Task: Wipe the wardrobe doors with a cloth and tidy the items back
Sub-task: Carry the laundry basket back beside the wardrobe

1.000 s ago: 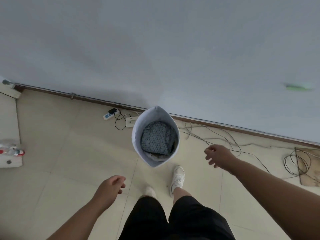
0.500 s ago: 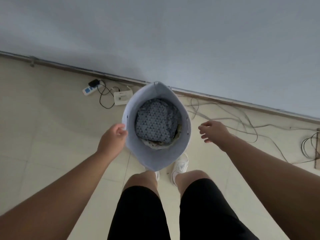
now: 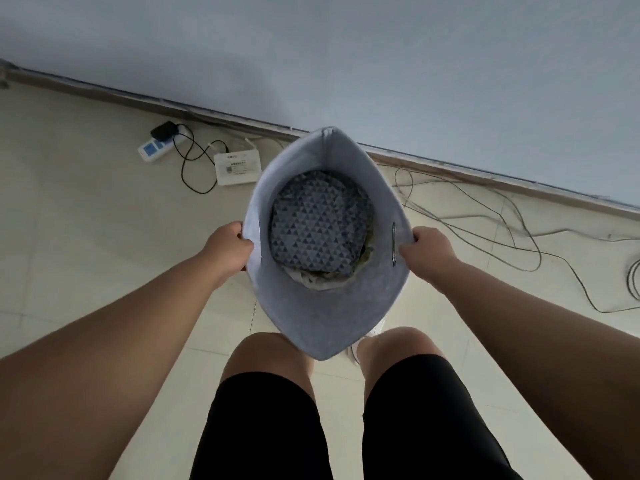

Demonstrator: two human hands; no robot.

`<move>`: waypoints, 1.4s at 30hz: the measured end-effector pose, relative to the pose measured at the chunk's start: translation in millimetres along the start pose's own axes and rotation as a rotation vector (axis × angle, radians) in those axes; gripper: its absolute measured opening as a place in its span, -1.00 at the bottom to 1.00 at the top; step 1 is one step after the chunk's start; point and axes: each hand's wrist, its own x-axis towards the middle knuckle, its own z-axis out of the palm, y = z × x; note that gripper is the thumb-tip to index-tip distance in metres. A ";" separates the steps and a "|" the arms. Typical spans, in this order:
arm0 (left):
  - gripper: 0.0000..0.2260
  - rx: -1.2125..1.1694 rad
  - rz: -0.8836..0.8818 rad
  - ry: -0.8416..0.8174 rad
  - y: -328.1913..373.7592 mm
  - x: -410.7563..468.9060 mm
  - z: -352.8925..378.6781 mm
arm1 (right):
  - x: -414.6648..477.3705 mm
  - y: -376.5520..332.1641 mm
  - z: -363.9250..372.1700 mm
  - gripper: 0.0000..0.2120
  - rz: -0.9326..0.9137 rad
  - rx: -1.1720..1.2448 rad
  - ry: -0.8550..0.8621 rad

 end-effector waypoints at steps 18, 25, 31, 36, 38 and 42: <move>-0.75 -0.426 -0.125 -0.011 -10.0 -276.3 -146.4 | -220.9 -115.8 -144.5 -0.83 -0.289 -0.311 0.181; -0.77 -0.635 -0.245 0.092 -45.7 -368.2 -139.4 | -258.2 -152.3 -161.8 -0.81 -0.512 -0.387 0.123; -0.70 -0.947 -0.354 0.240 -96.4 -434.3 -76.4 | -248.2 -183.8 -153.5 -0.84 -0.686 -0.525 0.016; -0.68 -1.261 -0.447 0.398 -139.9 -491.3 -2.3 | -274.6 -227.3 -116.8 -0.81 -0.915 -0.701 -0.090; -0.71 -1.363 -0.481 0.465 -157.4 -515.9 28.2 | -300.1 -239.3 -94.1 -0.83 -1.000 -0.744 -0.135; -0.74 -1.551 -0.539 0.584 -189.9 -559.0 92.3 | -352.7 -238.4 -36.8 -0.83 -1.183 -0.851 -0.240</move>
